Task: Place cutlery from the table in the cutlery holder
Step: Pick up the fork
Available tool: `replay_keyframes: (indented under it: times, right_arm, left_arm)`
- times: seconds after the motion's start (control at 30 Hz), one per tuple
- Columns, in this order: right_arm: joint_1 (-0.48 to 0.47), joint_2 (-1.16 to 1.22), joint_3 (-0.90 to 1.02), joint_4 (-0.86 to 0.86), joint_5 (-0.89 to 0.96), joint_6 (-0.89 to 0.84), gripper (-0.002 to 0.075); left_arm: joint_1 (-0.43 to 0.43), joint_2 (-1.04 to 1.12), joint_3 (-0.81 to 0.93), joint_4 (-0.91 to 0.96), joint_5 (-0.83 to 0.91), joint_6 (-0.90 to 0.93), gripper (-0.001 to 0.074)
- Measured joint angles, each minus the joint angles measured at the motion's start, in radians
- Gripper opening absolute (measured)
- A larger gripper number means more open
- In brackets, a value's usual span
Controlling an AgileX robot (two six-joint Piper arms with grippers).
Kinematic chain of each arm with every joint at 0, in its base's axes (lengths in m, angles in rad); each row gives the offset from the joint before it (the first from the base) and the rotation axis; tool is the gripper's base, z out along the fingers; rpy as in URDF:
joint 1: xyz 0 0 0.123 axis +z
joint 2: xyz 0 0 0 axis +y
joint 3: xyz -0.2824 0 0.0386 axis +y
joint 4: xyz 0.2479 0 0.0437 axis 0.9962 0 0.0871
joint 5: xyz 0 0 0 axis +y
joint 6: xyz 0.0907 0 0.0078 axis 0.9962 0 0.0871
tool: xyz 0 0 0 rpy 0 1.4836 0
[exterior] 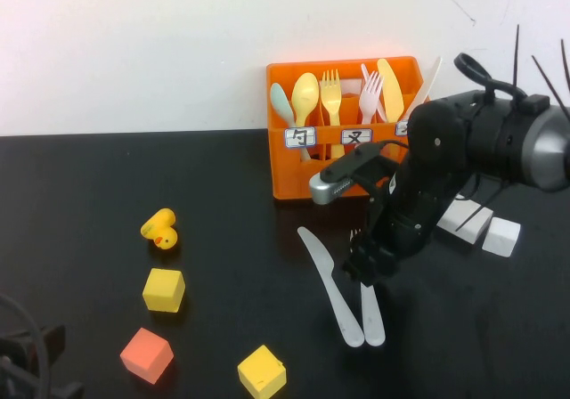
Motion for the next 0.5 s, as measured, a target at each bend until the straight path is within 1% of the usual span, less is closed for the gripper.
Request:
replay_keyframes:
  times: [0.1, 0.27, 0.5]
  right_arm:
    - [0.0, 0.012, 0.0, -0.009, -0.008, 0.05, 0.0332]
    - [0.0, 0.043, 0.0, -0.009, -0.018, 0.072, 0.0339]
    - [0.0, 0.062, -0.014, -0.009, -0.035, 0.093, 0.0432]
  left_arm:
    - [0.0, 0.0, 0.02, 0.006, -0.006, -0.033, 0.0]
    - [0.0, 0.0, 0.027, 0.008, -0.013, -0.059, 0.0]
    - [0.0, 0.0, 0.027, 0.008, -0.016, -0.07, 0.0]
